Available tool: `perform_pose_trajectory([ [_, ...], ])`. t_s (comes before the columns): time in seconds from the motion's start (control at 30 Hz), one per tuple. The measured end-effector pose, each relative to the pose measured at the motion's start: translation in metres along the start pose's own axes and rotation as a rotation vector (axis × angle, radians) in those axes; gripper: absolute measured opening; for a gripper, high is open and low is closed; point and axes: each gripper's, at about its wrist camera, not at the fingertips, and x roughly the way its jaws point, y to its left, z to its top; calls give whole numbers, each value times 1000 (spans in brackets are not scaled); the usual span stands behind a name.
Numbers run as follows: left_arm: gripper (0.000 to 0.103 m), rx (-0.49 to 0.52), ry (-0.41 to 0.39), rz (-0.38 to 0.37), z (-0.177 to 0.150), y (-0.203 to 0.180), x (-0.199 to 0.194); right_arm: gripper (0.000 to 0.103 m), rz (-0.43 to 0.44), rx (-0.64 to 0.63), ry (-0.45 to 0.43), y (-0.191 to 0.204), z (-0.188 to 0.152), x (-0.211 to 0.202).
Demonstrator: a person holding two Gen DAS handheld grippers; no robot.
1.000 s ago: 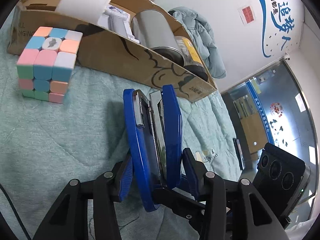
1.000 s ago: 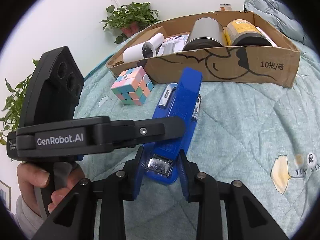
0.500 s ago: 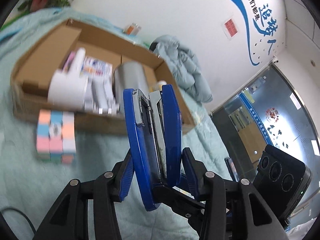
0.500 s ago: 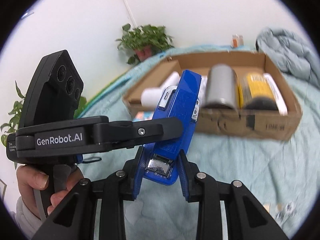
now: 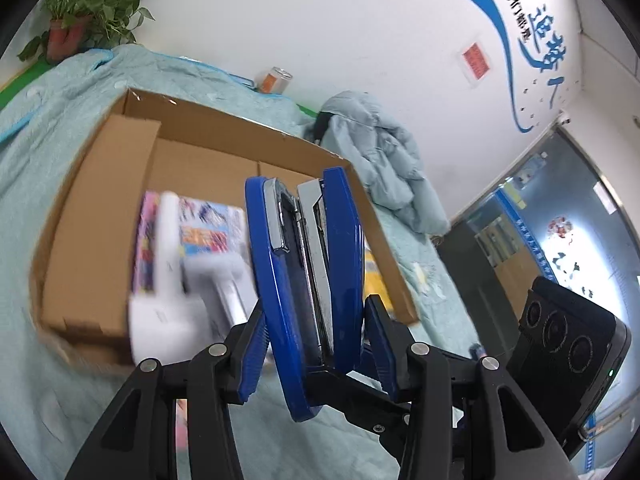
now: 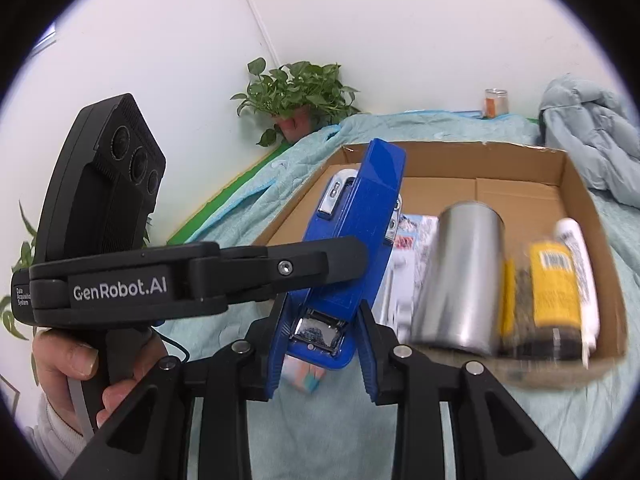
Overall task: Organize rigid objects
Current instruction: 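Lift the blue stapler and lower it into the box beside the cylinder, then open the left tool and move it to the pastel Rubik's cube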
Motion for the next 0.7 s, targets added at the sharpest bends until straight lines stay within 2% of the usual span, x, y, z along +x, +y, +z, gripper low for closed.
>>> perform_pose_trajectory([
  [0.1,43,-12,36,25,23,13,17,30,26,19,28,-12,19,21],
  [0.17,43,-44,64,12,33,25,33,30,27,39,51,-18,24,34],
  [0.37,45,-85,149,1,37,54,66,30,-18,79,111,-28,22,58],
  [0.4,49,-82,163,17,36,55,69,31,-27,79,118,-28,21,59],
  [0.43,52,-63,159,70,36,55,67,31,-34,81,125,-28,19,60],
  [0.47,58,-43,135,102,34,53,65,32,-46,78,131,-27,17,60],
  [0.5,72,-21,98,120,33,51,57,33,-77,65,129,-24,14,57],
  [0.57,88,-7,18,131,29,47,34,51,-137,26,84,-18,11,44],
  [0.6,91,6,-28,144,26,43,21,78,-167,13,58,-15,7,36],
  [0.63,93,26,-58,159,22,40,12,92,-185,8,7,-12,1,23],
  [0.7,101,87,-120,219,8,30,-7,94,-199,13,-51,-9,-11,5],
])
